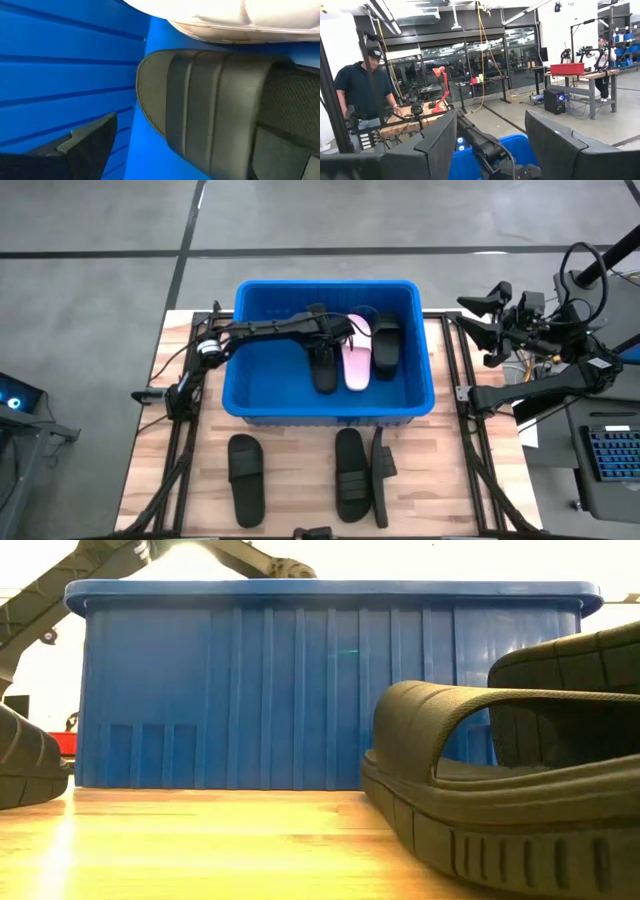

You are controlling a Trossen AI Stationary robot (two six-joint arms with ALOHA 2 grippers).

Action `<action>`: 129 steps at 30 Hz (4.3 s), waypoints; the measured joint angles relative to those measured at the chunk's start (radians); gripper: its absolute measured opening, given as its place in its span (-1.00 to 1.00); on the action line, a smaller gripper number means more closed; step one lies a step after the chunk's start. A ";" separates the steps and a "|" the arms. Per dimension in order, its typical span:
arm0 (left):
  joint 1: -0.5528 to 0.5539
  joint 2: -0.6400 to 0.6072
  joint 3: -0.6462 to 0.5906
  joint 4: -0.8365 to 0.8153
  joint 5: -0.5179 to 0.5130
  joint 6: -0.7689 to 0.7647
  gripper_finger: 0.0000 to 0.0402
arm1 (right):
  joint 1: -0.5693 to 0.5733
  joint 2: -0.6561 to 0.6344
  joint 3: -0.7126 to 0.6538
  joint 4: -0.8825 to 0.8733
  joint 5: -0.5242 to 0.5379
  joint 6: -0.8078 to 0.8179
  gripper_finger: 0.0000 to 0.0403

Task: Pick and place slides into bin
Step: Put the black slide into the bin

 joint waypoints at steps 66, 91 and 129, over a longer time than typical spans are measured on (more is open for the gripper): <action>-0.570 -0.715 -0.049 0.126 0.679 -0.619 0.89 | 0.000 0.001 0.000 0.021 0.080 0.107 0.12; -0.910 -0.687 -0.123 -0.394 0.708 -1.170 0.89 | 0.000 0.038 0.000 0.023 0.080 0.220 0.12; -1.106 -0.686 -0.656 -0.182 0.383 -1.466 0.89 | 0.000 0.166 0.000 0.023 0.080 0.278 0.12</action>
